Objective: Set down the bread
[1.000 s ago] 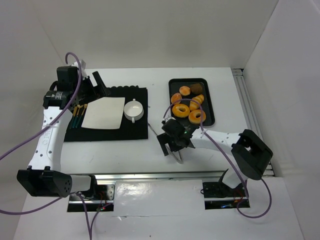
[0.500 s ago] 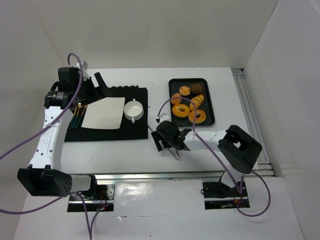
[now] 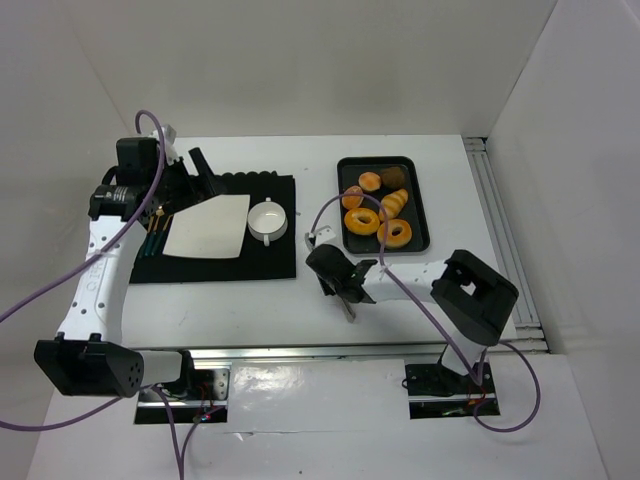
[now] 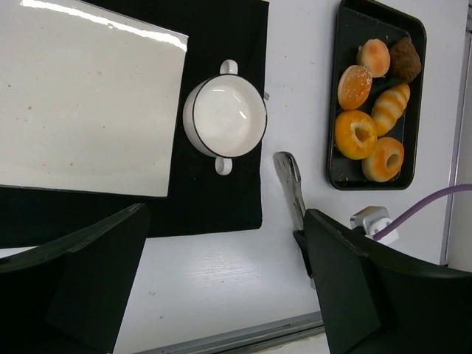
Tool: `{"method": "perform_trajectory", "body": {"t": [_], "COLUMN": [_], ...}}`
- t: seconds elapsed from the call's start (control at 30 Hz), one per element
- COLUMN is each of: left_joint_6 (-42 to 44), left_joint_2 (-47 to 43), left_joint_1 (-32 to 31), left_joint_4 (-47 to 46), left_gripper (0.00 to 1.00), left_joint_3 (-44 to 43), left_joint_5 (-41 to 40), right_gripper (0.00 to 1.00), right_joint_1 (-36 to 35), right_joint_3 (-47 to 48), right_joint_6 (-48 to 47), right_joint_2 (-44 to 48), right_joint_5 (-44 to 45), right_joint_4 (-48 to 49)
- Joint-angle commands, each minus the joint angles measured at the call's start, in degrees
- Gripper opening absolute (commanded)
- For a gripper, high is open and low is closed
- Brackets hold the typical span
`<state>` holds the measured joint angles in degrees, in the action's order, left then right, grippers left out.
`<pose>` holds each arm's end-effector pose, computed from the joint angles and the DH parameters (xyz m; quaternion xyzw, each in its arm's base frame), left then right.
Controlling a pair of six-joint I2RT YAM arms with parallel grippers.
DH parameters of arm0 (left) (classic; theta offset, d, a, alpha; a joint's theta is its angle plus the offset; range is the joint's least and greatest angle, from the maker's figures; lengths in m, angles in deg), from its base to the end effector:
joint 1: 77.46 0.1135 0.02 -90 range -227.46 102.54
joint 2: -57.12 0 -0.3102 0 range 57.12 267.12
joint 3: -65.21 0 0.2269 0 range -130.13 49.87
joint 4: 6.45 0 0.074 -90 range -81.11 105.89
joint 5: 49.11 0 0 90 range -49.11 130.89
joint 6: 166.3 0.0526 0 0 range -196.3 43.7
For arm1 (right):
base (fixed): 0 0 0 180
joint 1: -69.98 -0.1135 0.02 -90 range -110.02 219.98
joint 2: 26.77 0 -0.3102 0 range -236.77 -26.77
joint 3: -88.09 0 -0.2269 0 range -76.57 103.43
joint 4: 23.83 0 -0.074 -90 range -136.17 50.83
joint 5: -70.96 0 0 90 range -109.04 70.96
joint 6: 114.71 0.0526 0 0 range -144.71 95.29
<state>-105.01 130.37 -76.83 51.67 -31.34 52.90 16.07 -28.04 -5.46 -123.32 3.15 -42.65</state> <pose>0.2421 -0.0083 0.4287 -0.1763 0.8650 -0.2017 0.4243 0.2062 0.2491 0.2031 -0.2154 0.9033 0.0469 0.3681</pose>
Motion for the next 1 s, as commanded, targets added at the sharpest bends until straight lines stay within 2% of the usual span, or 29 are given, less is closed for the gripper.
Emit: {"method": "perform_trajectory", "body": {"t": [0.0, 0.07, 0.23, 0.33, 0.37, 0.43, 0.5, 0.7, 0.73, 0.87, 0.97], "left_joint_6": [-0.29, -0.29, 0.32, 0.32, 0.32, 0.32, 0.32, 0.32, 0.32, 0.32, 0.32], "left_joint_2": [-1.89, -1.89, -1.89, -1.89, -1.89, -1.36, -1.36, -0.74, -0.74, -0.22, -0.22], "left_joint_1": [0.34, 0.34, 0.34, 0.34, 0.34, 0.34, 0.34, 0.34, 0.34, 0.34, 0.34], "left_joint_4": [-1.48, -1.48, -0.42, -0.42, -0.42, -0.42, -0.42, -0.42, -0.42, -0.42, -0.42], "left_gripper": [1.0, 1.0, 1.0, 1.0, 1.0, 1.0, 1.0, 1.0, 1.0, 1.0, 1.0], "left_joint_3": [0.0, 0.0, -2.29, -2.81, -2.81, -2.81, -2.81, -2.81, -2.81, -2.81, -2.29], "left_joint_5": [1.44, 1.44, 0.39, 0.38, 0.38, 0.99, 1.0, 1.52, 1.52, 1.52, 1.52], "right_gripper": [0.33, 0.3, 0.3, 0.3, 0.3, 0.3, 0.31, 0.38, 0.41, 0.43, 0.5], "right_joint_1": [-1.46, -1.99, -0.5, 7.48, 13.42, 19.43, 27.49, 41.75, 42.91, 47.14, 48.9], "right_joint_3": [0.5, 3.65, 10.69, 14.39, 15.18, 17.37, 18.61, 20.28, 20.81, 22.82, 23.36], "right_joint_6": [1.23, 1.76, 5.0, 8.87, 9.58, 10.2, 9.68, 6.52, 6.51, 4.49, 3.96], "right_joint_2": [5.92, 10.58, 17.97, 19.47, 20.17, 20.18, 20.79, 19.65, 18.87, 15.96, 14.73], "right_joint_5": [4.61, 5.31, 7.69, 5.42, 1.57, -2.84, -9.34, -21.99, -23.15, -28.6, -30.98], "right_joint_4": [-4.92, -8.54, -22.07, -29.98, -31.65, -34.82, -36.23, -36.77, -36.77, -36.85, -36.86]}}
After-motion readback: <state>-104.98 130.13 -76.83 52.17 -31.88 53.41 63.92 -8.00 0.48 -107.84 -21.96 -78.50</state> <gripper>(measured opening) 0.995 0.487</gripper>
